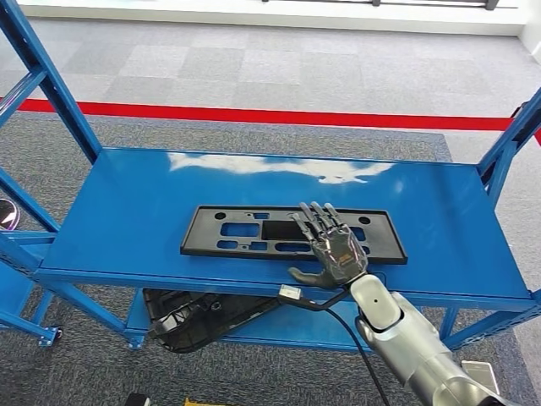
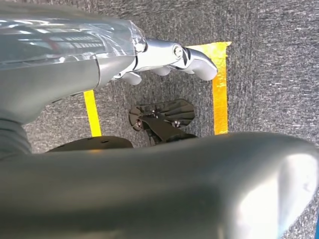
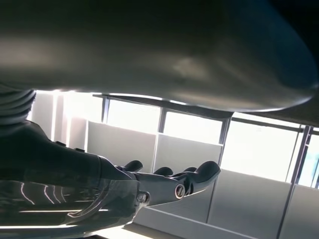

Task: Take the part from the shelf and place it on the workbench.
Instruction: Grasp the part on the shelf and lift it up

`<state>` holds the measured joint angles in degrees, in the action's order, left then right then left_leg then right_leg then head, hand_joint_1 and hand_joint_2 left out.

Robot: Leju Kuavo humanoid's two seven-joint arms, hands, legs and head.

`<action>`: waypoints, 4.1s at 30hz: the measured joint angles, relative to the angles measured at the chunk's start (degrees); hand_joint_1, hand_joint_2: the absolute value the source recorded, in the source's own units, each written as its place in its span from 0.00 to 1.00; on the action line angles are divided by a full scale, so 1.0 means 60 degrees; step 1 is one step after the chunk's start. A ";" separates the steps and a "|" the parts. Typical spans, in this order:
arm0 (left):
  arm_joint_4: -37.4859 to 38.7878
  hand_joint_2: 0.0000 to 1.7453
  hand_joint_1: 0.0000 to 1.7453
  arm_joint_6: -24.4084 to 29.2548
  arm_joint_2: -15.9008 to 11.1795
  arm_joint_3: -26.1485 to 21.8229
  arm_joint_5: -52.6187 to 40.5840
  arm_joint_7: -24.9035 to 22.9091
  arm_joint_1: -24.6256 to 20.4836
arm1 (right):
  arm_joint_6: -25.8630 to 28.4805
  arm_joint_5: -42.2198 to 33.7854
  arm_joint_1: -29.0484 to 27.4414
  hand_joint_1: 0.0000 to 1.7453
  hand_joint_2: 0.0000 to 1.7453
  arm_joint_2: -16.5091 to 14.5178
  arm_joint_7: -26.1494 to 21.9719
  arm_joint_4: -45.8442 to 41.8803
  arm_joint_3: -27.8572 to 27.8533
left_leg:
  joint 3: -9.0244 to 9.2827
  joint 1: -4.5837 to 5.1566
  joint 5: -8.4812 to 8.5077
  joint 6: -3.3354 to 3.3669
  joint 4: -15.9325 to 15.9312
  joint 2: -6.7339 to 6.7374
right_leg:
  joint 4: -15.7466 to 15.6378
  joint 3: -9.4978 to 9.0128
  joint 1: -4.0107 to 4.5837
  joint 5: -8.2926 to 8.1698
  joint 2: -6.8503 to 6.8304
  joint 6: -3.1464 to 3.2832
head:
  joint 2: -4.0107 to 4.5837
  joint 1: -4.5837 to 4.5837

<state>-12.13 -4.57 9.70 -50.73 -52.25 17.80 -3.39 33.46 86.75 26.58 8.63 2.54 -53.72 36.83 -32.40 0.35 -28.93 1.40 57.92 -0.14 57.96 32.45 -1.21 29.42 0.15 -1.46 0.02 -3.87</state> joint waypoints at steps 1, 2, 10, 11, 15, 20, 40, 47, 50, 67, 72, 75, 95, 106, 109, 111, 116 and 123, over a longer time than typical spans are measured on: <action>0.0000 0.00 0.00 0.0000 0.0000 0.0006 -0.0027 0.0022 0.0000 | 0.0001 0.0000 -0.0006 0.00 0.00 0.0000 -0.0012 -0.0001 -0.0002 | 0.0000 -0.0003 0.0000 0.0000 0.0000 0.0000 | 0.0001 0.0000 0.0001 0.0000 0.0000 0.0000 | 0.0000 0.0000; 0.0000 0.00 0.00 0.0000 0.0000 0.0013 -0.0047 0.0039 0.0000 | 0.0002 0.0000 -0.0012 0.00 0.00 0.0000 -0.0022 -0.0001 -0.0004 | 0.0000 -0.0004 0.0000 0.0000 0.0000 0.0000 | 0.0001 0.0000 0.0002 0.0000 0.0000 0.0000 | 0.0001 0.0000; 0.0001 0.00 0.00 0.0091 0.0003 0.0040 -0.0110 -0.0075 0.0003 | -0.0004 -0.0003 -0.0053 0.00 0.00 0.0000 -0.0053 -0.0012 -0.0015 | -0.0001 -0.0004 0.0000 -0.0001 0.0000 0.0000 | 0.0002 -0.0002 0.0002 0.0000 0.0000 0.0000 | 0.0001 0.0000; 0.0002 0.00 0.00 0.0097 0.0003 0.0040 -0.0110 -0.0093 0.0003 | -0.0004 -0.0006 -0.0053 0.00 0.00 0.0000 -0.0056 -0.0012 -0.0015 | -0.0001 -0.0004 0.0000 -0.0001 0.0000 0.0000 | 0.0002 -0.0002 0.0002 0.0000 0.0000 0.0001 | 0.0000 0.0000; 0.0003 0.00 0.00 0.0098 0.0003 0.0040 -0.0109 -0.0116 0.0004 | -0.0004 -0.0038 -0.0053 0.00 0.00 0.0000 -0.0077 -0.0012 -0.0015 | -0.0001 -0.0004 0.0000 -0.0001 0.0000 0.0000 | 0.0002 -0.0002 0.0002 0.0000 0.0000 0.0001 | 0.0001 0.0000; 0.0003 0.00 0.00 0.0074 0.0002 0.0037 -0.0048 0.0013 0.0005 | -0.0004 -0.0128 -0.0067 0.00 0.00 0.0000 -0.0112 -0.0012 -0.0025 | 0.0000 -0.0005 0.0001 -0.0001 0.0000 0.0000 | 0.0002 -0.0002 0.0002 0.0000 0.0000 0.0001 | -0.0001 0.0000; 0.0004 0.00 0.00 0.0102 0.0004 0.0037 -0.0223 -0.0066 0.0012 | 0.0011 0.0197 -0.0003 0.00 0.00 0.0040 0.0061 0.0111 -0.0161 | 0.0000 -0.0004 0.0000 -0.0001 0.0000 0.0000 | 0.0003 -0.0002 0.0002 0.0000 0.0000 0.0001 | -0.0001 0.0000; 0.0004 0.00 0.00 0.0102 0.0004 0.0037 -0.0275 -0.0070 0.0012 | 0.0221 0.0521 0.0380 0.00 0.00 0.0141 0.0699 0.0567 -0.0041 | 0.0000 -0.0004 0.0001 -0.0001 0.0000 0.0000 | 0.0003 -0.0003 0.0002 0.0000 0.0000 0.0001 | -0.0001 0.0000; 0.0004 0.00 0.00 0.0102 0.0004 0.0037 -0.0293 -0.0070 0.0012 | 0.0239 0.0528 0.0510 0.00 0.00 0.0202 0.0855 0.0717 0.0078 | 0.0000 -0.0003 0.0001 -0.0001 0.0000 0.0000 | 0.0003 -0.0003 0.0002 0.0000 0.0000 0.0001 | -0.0002 0.0000; 0.0004 0.00 0.00 0.0147 0.0000 0.0016 -0.0402 -0.0047 0.0011 | 0.0658 0.0501 0.1339 0.00 0.00 0.0441 0.1519 0.2631 0.0960 | 0.0016 -0.0003 0.0000 0.0000 0.0000 0.0000 | 0.0001 -0.0014 0.0002 0.0000 0.0000 0.0001 | -0.0002 0.0000; 0.0004 0.00 0.00 0.0191 0.0000 0.0003 -0.0402 -0.0021 0.0010 | 0.0611 0.0496 0.1536 0.00 0.00 0.0462 0.1547 0.2981 0.1075 | 0.0052 -0.0003 -0.0001 -0.0001 0.0000 0.0000 | -0.0001 -0.0051 0.0002 0.0002 0.0000 0.0002 | -0.0002 0.0000; 0.0004 0.00 0.00 0.0205 0.0000 -0.0002 -0.0402 0.0000 0.0012 | 0.0545 0.0495 0.1633 0.00 0.00 0.0484 0.1571 0.3151 0.1119 | 0.0065 -0.0002 0.0000 -0.0001 0.0000 0.0000 | -0.0001 -0.0065 0.0001 0.0000 0.0000 0.0003 | 0.0001 0.0000; 0.0004 0.00 0.00 0.0249 0.0000 -0.0075 -0.0420 0.0122 0.0011 | 0.0878 0.0481 0.1492 0.00 0.00 0.0486 0.1352 0.3234 0.0647 | 0.0086 -0.0002 0.0000 -0.0001 0.0000 0.0000 | -0.0001 -0.0085 0.0001 0.0000 0.0000 0.0003 | 0.0000 0.0000; 0.0004 0.00 0.00 0.0163 0.0000 -0.0110 -0.0509 0.0684 0.0016 | 0.0785 0.0402 0.0934 0.00 0.00 0.0391 0.0394 0.2531 -0.0201 | 0.0078 -0.0004 0.0000 -0.0001 0.0000 0.0000 | 0.0000 -0.0080 0.0002 0.0000 -0.0001 0.0003 | 0.0000 0.0000; 0.0004 0.00 0.00 0.0210 0.0000 -0.0119 -0.0543 0.0667 0.0016 | 0.0719 0.0367 0.0788 0.00 0.00 0.0343 0.0253 0.2307 -0.0364 | 0.0075 -0.0004 0.0000 -0.0001 0.0000 0.0000 | 0.0000 -0.0078 0.0002 0.0000 -0.0001 0.0003 | 0.0000 0.0000; 0.0004 0.00 0.00 0.0261 0.0000 -0.0131 -0.0549 0.0615 0.0015 | 0.0676 0.0337 0.0685 0.00 0.00 0.0307 0.0185 0.2188 -0.0443 | 0.0072 -0.0004 0.0000 -0.0001 0.0000 0.0000 | 0.0000 -0.0076 0.0002 0.0000 -0.0001 0.0003 | 0.0000 0.0000; 0.0004 0.00 0.00 0.0353 0.0000 -0.0147 -0.0604 0.0576 0.0018 | 0.0547 0.0321 0.0492 0.00 0.00 0.0263 0.0099 0.1974 -0.0604 | 0.0063 -0.0003 0.0000 -0.0001 0.0000 -0.0001 | 0.0001 -0.0068 0.0002 0.0000 -0.0002 0.0003 | 0.0000 0.0000; 0.0004 0.00 0.00 0.0493 0.0000 -0.0153 -0.0618 0.0507 0.0017 | 0.0499 0.0390 0.0367 0.00 0.00 0.0251 0.0085 0.1759 -0.0648 | 0.0058 -0.0003 -0.0001 -0.0001 0.0000 -0.0001 | 0.0000 -0.0060 0.0002 0.0000 -0.0002 0.0003 | -0.0001 0.0000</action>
<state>-12.11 -1.61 9.70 -51.65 -55.97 20.84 -3.29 36.46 89.09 28.78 10.14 3.05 -43.17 32.94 -32.05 0.33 -28.93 1.39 57.92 -0.15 57.96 32.09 -1.20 29.42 0.14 -1.44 0.01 -3.87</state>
